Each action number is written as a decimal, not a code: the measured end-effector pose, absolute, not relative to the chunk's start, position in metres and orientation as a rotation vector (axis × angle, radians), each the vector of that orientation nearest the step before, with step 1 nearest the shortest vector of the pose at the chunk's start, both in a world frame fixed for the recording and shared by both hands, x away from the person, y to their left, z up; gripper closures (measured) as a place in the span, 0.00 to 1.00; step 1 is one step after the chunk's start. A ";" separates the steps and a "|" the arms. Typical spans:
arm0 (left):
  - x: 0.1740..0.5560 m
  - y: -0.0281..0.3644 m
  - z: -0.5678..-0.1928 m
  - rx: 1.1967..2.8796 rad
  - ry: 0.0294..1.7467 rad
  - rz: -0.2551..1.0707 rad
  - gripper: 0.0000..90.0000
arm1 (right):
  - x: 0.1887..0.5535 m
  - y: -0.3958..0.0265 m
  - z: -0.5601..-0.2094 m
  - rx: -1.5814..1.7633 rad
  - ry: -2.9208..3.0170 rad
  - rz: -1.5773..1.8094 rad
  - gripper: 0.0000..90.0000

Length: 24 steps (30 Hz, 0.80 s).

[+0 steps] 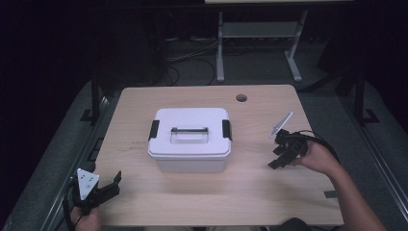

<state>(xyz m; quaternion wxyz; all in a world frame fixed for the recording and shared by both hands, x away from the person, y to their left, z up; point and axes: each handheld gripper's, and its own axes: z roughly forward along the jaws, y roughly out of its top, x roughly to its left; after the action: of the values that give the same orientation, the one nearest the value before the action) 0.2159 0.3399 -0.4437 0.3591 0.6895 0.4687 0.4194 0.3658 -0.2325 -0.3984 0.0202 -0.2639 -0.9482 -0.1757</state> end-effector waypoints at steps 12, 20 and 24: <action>0.220 0.337 -0.444 1.786 1.198 1.077 0.16 | 0.356 -0.243 -0.411 -0.849 -2.911 -0.554 0.38; 0.222 0.337 -0.444 1.784 1.201 1.074 0.16 | 0.351 -0.249 -0.417 -0.865 -2.892 -0.562 0.37; 0.222 0.337 -0.444 1.785 1.200 1.074 0.16 | 0.348 -0.251 -0.421 -0.867 -2.887 -0.558 0.37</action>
<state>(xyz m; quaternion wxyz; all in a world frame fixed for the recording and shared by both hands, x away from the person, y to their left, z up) 0.2220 0.3369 -0.4443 0.3605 0.6925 0.4658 0.4165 0.3484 -0.2509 -0.4207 0.0382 -0.2826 -0.9411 -0.1819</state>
